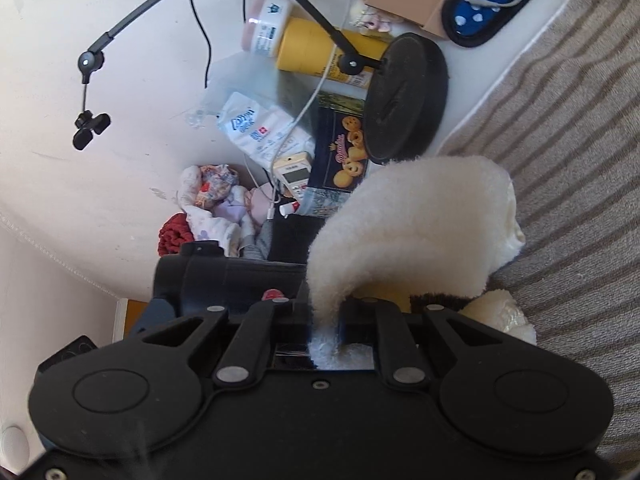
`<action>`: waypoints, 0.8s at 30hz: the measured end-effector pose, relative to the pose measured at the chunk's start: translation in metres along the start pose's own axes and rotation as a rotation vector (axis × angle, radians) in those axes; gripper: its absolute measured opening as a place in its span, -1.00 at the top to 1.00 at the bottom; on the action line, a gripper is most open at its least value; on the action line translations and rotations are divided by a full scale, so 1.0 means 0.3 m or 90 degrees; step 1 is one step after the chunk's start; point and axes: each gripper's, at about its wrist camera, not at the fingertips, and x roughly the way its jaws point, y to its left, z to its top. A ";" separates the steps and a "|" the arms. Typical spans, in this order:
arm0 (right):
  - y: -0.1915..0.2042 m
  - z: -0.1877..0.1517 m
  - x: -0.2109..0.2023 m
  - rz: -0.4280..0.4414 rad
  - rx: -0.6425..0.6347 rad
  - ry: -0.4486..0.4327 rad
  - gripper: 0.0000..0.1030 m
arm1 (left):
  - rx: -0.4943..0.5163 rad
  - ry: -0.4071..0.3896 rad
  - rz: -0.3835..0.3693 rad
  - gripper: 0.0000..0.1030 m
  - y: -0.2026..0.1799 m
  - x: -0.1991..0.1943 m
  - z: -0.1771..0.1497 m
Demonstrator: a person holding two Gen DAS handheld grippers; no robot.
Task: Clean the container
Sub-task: 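Wipe the tumbler lid again with the towel in the right gripper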
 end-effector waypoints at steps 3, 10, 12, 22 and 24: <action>-0.024 -0.001 0.013 -0.023 0.002 0.005 0.80 | 0.005 0.003 0.000 -0.21 0.016 0.009 0.011; -0.081 -0.007 0.047 -0.091 0.002 0.017 0.80 | 0.013 0.004 0.009 -0.21 -0.001 0.012 0.009; -0.098 -0.013 0.056 -0.114 -0.001 0.017 0.80 | 0.014 0.006 0.011 -0.21 -0.003 0.013 0.010; -0.087 -0.015 0.030 -0.108 0.012 0.006 0.80 | 0.069 0.021 0.028 -0.23 -0.043 -0.001 -0.010; -0.059 -0.016 0.022 -0.091 0.002 0.007 0.80 | 0.070 0.017 0.030 -0.23 -0.042 -0.004 -0.014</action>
